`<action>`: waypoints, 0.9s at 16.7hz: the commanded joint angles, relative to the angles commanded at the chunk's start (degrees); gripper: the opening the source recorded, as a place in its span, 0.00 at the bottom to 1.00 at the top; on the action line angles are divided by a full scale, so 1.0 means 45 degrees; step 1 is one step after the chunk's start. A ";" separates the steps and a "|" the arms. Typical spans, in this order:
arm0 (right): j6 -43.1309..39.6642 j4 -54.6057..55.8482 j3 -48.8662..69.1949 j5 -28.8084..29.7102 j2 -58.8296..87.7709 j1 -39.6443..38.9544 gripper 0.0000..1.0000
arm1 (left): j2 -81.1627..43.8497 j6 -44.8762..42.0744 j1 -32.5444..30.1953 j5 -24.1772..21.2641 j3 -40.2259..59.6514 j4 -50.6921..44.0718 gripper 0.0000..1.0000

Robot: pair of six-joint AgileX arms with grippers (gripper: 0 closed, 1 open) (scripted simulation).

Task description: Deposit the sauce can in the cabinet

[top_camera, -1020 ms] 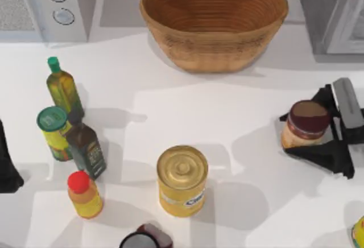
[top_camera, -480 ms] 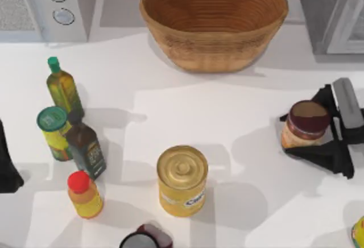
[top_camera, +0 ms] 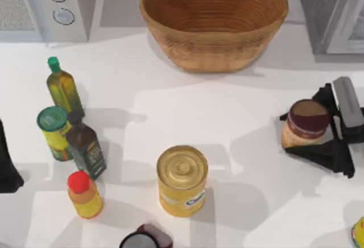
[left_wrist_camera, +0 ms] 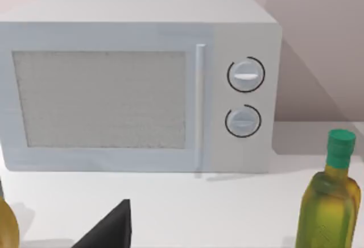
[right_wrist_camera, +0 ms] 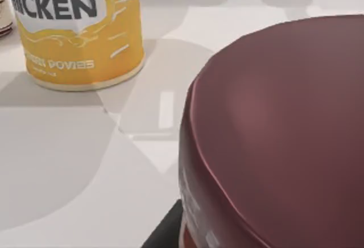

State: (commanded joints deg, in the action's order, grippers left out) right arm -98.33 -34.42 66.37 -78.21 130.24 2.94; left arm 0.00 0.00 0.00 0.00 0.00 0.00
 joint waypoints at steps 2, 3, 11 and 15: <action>-0.0045 -0.0635 0.0215 -0.0004 -0.0359 0.0003 0.00 | 0.0000 0.0000 0.0000 0.0000 0.0000 0.0000 1.00; -0.0078 -0.1092 0.0371 -0.0007 -0.0625 0.0005 0.00 | 0.0000 0.0000 0.0000 0.0000 0.0000 0.0000 1.00; -0.0370 -0.5756 0.1956 -0.0020 -0.3403 0.0019 0.00 | 0.0000 0.0000 0.0000 0.0000 0.0000 0.0000 1.00; -0.0432 -0.6845 0.2338 -0.0020 -0.4093 0.0021 0.00 | 0.0000 0.0000 0.0000 0.0000 0.0000 0.0000 1.00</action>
State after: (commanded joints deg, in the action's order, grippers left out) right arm -100.27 -65.22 76.89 -78.30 111.82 3.04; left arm 0.00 0.00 0.00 0.00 0.00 0.00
